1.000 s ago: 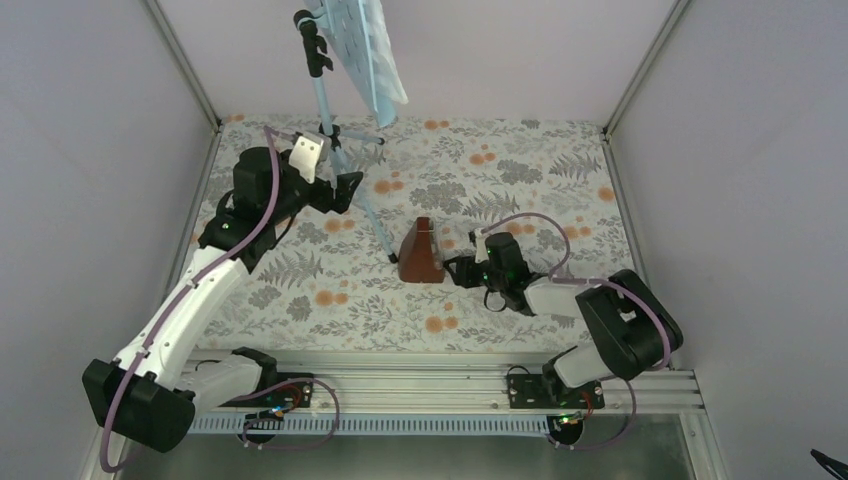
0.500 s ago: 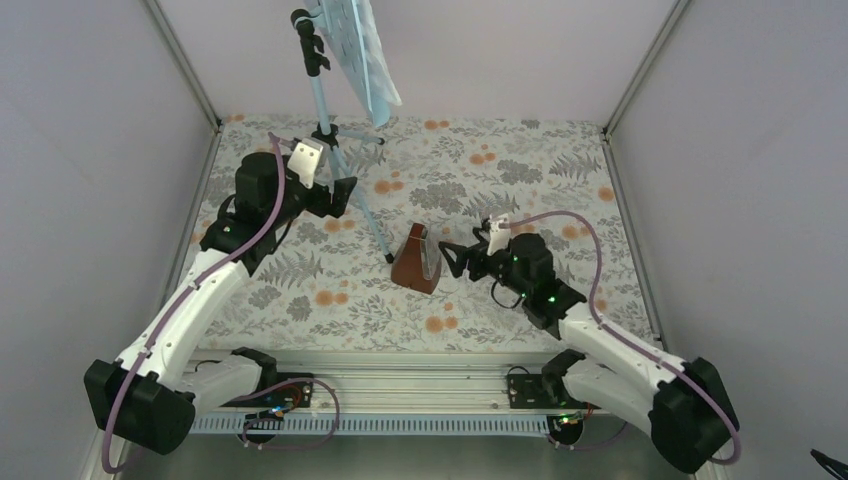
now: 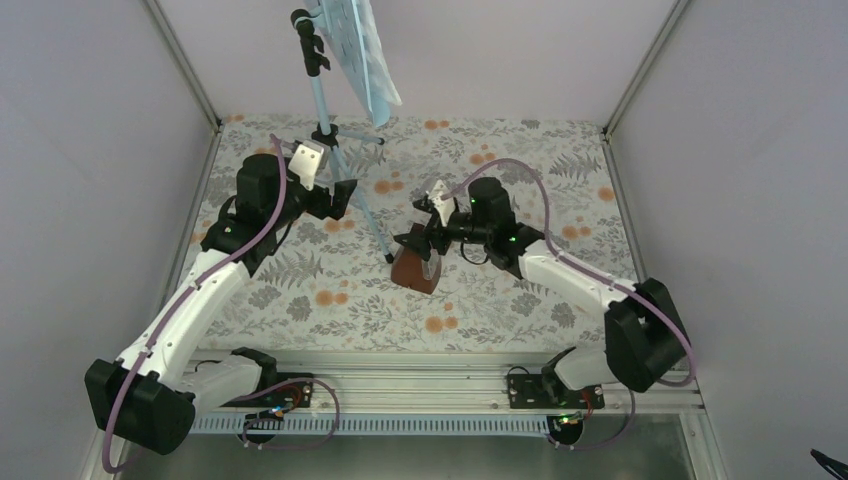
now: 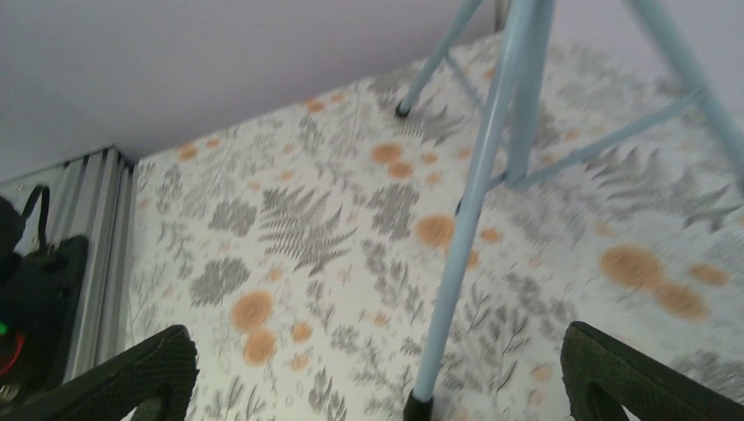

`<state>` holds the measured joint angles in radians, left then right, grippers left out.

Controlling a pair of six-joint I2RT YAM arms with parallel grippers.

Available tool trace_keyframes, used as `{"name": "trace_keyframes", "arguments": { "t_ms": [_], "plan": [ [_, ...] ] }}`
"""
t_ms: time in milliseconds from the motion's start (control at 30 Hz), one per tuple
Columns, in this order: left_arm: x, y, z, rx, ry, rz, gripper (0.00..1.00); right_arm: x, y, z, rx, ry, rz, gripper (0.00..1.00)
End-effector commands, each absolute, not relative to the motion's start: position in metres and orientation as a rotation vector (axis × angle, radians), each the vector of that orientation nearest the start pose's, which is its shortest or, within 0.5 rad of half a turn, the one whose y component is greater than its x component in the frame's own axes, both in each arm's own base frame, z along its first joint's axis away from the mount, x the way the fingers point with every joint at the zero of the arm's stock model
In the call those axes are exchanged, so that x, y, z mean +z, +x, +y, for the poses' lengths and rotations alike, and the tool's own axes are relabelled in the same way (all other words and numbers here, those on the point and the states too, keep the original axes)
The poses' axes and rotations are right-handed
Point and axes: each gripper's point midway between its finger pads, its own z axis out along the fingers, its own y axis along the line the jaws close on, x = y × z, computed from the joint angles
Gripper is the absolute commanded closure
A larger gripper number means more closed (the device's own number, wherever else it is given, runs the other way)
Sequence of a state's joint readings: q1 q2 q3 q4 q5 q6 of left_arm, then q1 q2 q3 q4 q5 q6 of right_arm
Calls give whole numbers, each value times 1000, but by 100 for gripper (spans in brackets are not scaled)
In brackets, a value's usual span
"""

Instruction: Pack up the instrument practice props

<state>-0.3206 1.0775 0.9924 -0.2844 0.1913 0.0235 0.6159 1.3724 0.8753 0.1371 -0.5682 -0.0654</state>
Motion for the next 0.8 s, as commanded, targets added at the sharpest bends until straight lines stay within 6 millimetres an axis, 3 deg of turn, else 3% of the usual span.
{"name": "trace_keyframes", "arguments": {
  "t_ms": [0,233,433,600,767],
  "plan": [
    [296,340,-146,-374,475,1896,0,207,268,326,960,-1173,1712,4],
    [292,341,-148,-385,479,1911,0,189,266,317,919,-1131,1740,25],
    [292,342,-145,-367,467,1909,0,174,287,303,777,-1001,1800,37],
    [290,343,-143,-350,457,1912,0,178,322,262,507,-727,1863,48],
    [290,344,-143,-352,454,1915,0,172,352,192,190,-306,1969,49]
  ]
}}
